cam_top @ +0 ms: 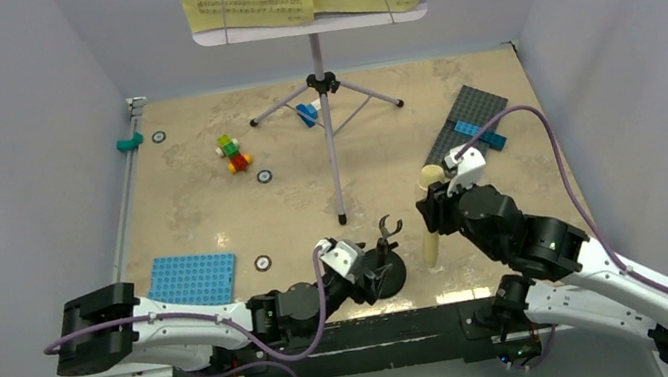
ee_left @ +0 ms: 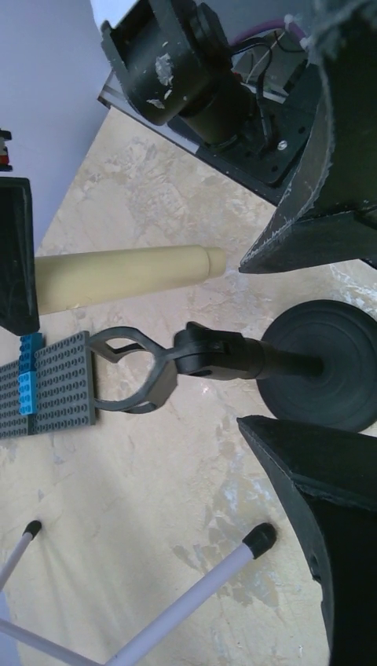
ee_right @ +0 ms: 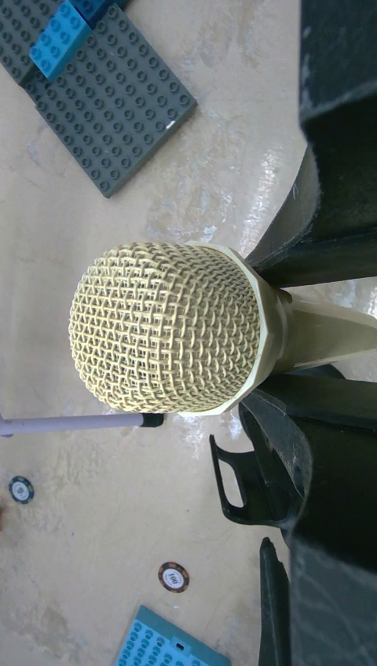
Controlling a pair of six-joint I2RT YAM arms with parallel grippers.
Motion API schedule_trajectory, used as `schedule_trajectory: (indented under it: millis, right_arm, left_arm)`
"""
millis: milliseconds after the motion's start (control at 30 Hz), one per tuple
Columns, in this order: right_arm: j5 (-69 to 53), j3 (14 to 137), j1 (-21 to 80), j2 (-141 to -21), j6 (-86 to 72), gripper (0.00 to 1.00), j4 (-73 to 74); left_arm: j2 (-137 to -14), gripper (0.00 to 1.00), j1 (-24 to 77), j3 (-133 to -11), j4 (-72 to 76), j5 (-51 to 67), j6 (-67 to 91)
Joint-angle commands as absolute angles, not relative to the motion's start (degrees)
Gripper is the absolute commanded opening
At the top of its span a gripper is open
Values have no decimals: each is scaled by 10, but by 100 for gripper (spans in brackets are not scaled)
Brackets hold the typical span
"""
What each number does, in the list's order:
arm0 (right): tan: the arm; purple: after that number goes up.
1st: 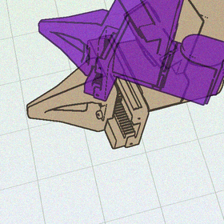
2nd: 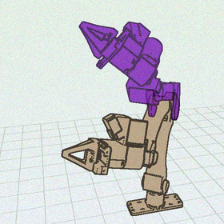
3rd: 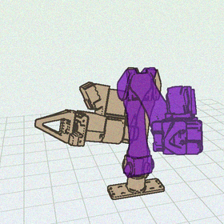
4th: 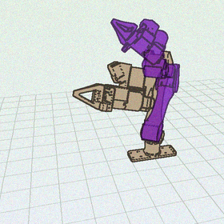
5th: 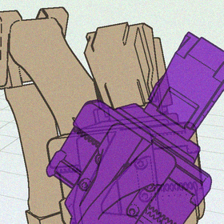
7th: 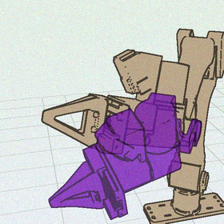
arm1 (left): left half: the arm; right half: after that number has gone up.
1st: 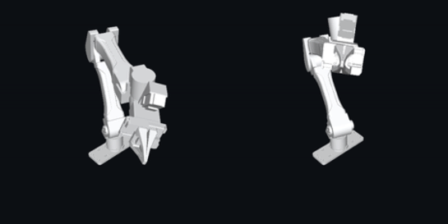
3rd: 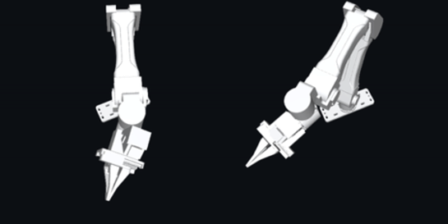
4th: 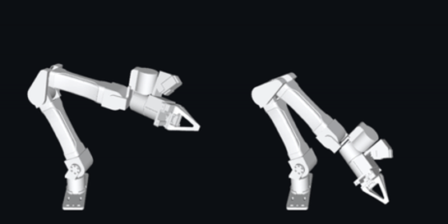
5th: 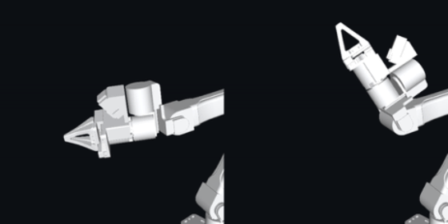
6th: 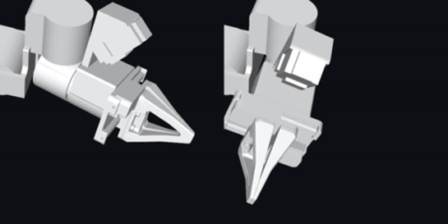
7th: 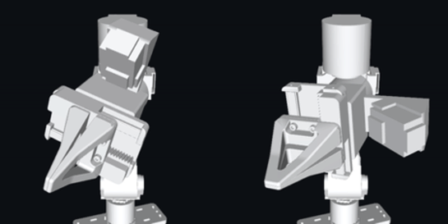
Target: Pack up the instrument practice props
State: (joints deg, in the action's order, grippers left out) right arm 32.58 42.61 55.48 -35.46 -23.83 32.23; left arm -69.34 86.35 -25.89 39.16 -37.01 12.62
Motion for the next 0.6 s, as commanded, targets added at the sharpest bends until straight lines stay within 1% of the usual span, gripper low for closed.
schedule_trajectory:
  millis: [0,100,233,567]
  right_arm:
    - [257,423,520,-366,-268,0,331]
    - [230,417,499,-364,-266,0,327]
    - [212,411,490,-366,-265,0,320]
    - [198,412,483,-372,-266,0,321]
  left_arm:
    - [-665,71,862,-202,435,-323,137]
    - [-658,70,845,-172,430,-281,169]
    - [-680,69,830,-157,460,-248,185]
    - [-784,63,791,-221,531,-176,152]
